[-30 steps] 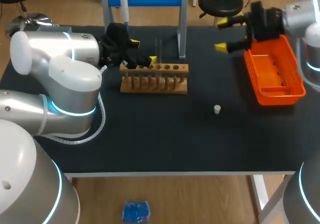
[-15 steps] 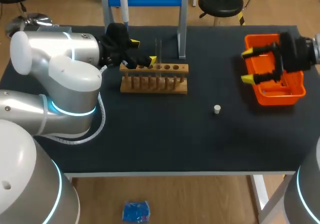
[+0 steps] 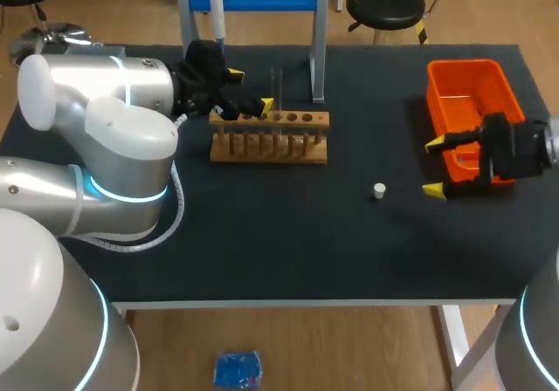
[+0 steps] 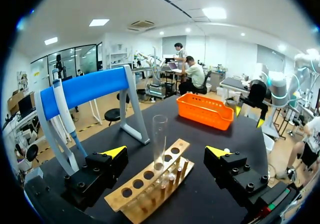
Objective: Invert the test tube, pick up the pipette, mount the tip to pipette, aspirate from beaker and dispense into the tube, eject the tip, return the pipette, and cap with the stopper.
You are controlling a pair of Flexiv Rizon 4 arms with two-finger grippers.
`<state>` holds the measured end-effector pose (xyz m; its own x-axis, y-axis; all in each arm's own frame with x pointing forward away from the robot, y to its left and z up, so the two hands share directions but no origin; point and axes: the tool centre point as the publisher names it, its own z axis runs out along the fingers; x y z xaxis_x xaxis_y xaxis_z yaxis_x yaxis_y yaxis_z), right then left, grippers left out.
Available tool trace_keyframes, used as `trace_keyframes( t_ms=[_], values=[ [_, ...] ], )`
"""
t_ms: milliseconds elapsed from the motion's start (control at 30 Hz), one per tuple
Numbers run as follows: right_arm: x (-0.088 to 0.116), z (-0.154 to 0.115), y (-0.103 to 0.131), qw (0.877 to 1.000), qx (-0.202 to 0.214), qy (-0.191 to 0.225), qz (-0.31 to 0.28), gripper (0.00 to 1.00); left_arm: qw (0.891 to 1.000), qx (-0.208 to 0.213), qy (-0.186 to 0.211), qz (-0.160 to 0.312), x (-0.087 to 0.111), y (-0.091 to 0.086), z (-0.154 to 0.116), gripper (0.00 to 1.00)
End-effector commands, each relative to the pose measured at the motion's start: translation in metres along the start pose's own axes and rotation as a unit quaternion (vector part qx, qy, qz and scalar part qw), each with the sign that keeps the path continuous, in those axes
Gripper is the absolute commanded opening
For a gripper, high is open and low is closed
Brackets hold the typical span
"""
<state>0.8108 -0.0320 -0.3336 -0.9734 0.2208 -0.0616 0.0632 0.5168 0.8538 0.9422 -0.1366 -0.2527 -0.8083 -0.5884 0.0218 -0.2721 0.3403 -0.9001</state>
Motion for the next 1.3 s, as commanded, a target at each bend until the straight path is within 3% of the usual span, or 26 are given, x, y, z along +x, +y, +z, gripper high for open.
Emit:
trace_keyframes(
  t_ms=[33, 400, 1300],
  values=[
    [0.001, 0.022, -0.012, 1.0, 0.002, -0.004, 0.004, 1.0, 1.0, 0.0, -0.001, 0.0, 0.0, 0.0, 0.001, 1.0],
    [0.004, 0.053, -0.029, 1.0, 0.005, 0.013, 0.016, 1.0, 1.0, 0.0, -0.001, 0.0, 0.0, 0.0, 0.001, 1.0],
    [-0.007, 0.092, -0.039, 1.0, 0.019, 0.011, 0.015, 1.0, 1.0, 0.0, -0.001, 0.0, 0.0, 0.0, 0.001, 1.0]
  ],
)
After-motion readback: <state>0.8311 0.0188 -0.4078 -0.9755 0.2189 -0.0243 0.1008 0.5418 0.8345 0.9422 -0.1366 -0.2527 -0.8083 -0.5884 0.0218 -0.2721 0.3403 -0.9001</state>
